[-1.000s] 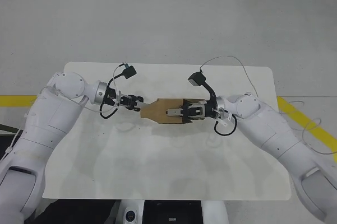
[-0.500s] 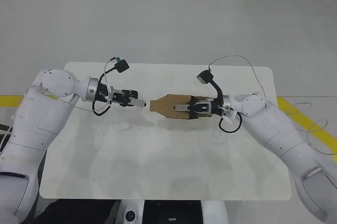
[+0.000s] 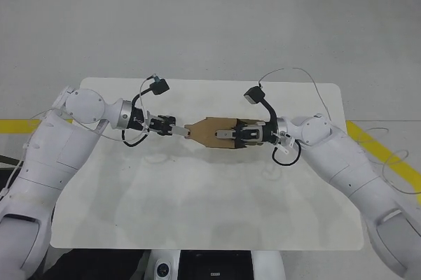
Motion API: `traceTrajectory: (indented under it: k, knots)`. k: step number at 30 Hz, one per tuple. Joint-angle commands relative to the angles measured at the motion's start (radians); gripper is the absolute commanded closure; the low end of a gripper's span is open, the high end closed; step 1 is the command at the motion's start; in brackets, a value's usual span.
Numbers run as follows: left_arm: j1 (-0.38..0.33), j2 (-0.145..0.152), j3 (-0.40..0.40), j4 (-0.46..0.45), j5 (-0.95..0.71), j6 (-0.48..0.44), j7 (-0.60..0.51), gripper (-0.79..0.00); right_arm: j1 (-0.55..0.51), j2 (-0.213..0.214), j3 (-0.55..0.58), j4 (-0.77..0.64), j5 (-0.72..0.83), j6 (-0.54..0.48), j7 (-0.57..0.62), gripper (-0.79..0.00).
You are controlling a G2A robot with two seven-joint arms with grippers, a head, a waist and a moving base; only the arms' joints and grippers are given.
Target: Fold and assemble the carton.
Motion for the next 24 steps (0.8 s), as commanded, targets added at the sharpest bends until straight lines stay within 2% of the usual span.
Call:
traceTrajectory:
  k: [1, 24]
  knots:
    - [-0.001, -0.002, 0.003, 0.010, -0.007, 0.001, -0.002, -0.785, -0.003, 0.001, 0.003, -0.016, 0.000, 0.001, 0.001, 0.000]
    - [-0.014, -0.031, 0.045, 0.046, -0.064, -0.015, -0.027, -0.785, -0.014, -0.002, -0.009, -0.120, 0.053, -0.001, -0.001, 0.000]
